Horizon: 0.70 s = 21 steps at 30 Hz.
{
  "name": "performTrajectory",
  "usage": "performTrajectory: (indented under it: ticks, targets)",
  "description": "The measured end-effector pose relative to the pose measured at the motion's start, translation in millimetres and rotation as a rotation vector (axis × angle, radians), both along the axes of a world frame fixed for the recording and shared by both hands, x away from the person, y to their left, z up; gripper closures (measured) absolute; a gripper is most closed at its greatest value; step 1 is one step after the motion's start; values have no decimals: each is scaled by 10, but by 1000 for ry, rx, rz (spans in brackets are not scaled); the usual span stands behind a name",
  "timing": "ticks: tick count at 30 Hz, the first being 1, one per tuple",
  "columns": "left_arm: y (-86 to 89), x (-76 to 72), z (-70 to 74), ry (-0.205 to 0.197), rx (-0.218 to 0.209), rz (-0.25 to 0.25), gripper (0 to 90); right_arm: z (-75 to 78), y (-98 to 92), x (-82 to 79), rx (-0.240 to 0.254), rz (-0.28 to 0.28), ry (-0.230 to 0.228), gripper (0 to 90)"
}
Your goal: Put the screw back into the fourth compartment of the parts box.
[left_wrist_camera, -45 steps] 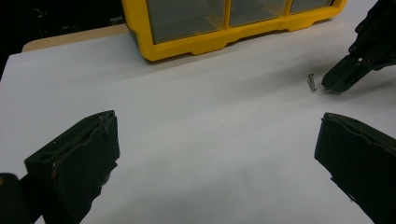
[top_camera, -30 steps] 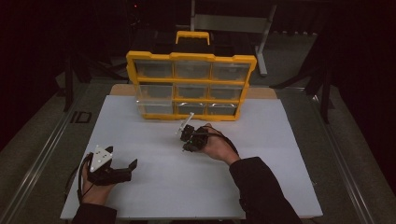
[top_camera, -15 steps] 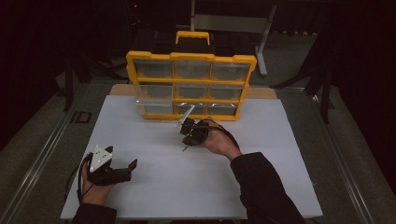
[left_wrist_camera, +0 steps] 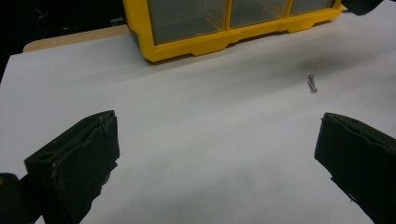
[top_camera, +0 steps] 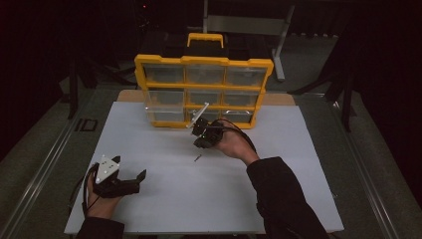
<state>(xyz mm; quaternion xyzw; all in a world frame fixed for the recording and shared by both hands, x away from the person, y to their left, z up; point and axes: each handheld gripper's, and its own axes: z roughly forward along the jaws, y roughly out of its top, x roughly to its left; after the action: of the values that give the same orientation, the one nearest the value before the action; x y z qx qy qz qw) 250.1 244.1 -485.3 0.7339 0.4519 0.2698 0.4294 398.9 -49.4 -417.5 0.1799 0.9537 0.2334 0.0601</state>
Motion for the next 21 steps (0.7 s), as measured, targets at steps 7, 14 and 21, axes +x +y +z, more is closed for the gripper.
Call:
performTrajectory:
  ticks: [7, 14, 21]
  targets:
    - [-4, 1, -2, 1, 2, -3, 6, 135, 5, 24, 19, -9, 2, 874]
    - [-1, 1, -2, 0, 2, -2, 6, 267, 18, 41, 35, -3, -11, 874]
    - [-1, 2, -4, 1, 2, -2, 6, 382, 14, 68, 42, -6, -20, 874]
